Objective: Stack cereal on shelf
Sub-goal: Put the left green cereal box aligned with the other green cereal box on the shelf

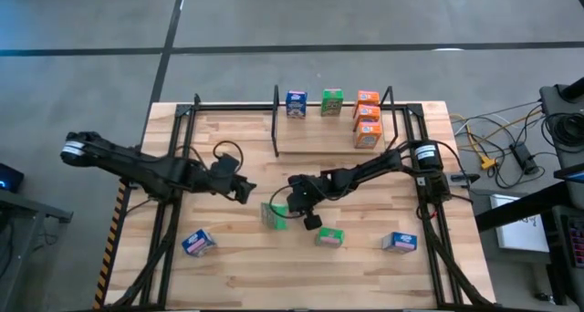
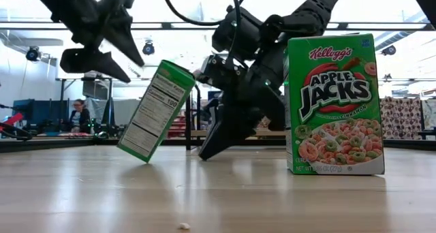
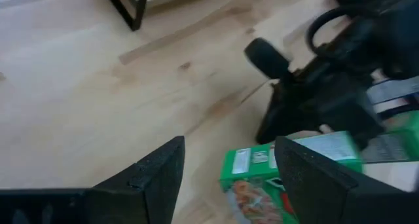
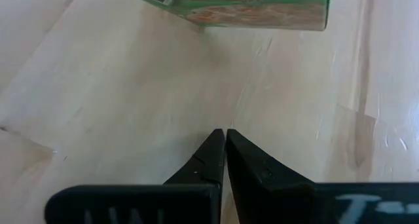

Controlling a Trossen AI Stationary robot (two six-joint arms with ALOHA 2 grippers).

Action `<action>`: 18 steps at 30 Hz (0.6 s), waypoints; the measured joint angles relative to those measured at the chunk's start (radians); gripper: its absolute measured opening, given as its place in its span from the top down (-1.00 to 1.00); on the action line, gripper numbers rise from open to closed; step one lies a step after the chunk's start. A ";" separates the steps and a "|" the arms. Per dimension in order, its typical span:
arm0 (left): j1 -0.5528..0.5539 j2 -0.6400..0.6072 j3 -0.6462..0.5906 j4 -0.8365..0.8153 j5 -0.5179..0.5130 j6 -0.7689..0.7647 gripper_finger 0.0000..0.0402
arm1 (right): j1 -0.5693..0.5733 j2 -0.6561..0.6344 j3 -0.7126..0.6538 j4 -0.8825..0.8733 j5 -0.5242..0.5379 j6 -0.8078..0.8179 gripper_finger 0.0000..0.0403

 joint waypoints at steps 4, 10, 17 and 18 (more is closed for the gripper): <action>0.000 -0.010 0.000 0.019 0.001 0.028 -0.18 | 0.000 0.000 0.000 0.005 -0.002 -0.001 0.96; -0.011 0.033 0.000 0.030 0.103 0.155 -0.22 | 0.002 0.000 0.000 0.009 -0.003 0.000 0.96; -0.011 0.111 0.000 0.033 0.114 0.120 -0.22 | 0.002 -0.001 0.001 0.015 -0.005 0.001 0.96; -0.010 0.117 0.000 0.032 0.114 0.120 -0.22 | 0.002 -0.001 0.001 0.015 -0.005 0.001 0.96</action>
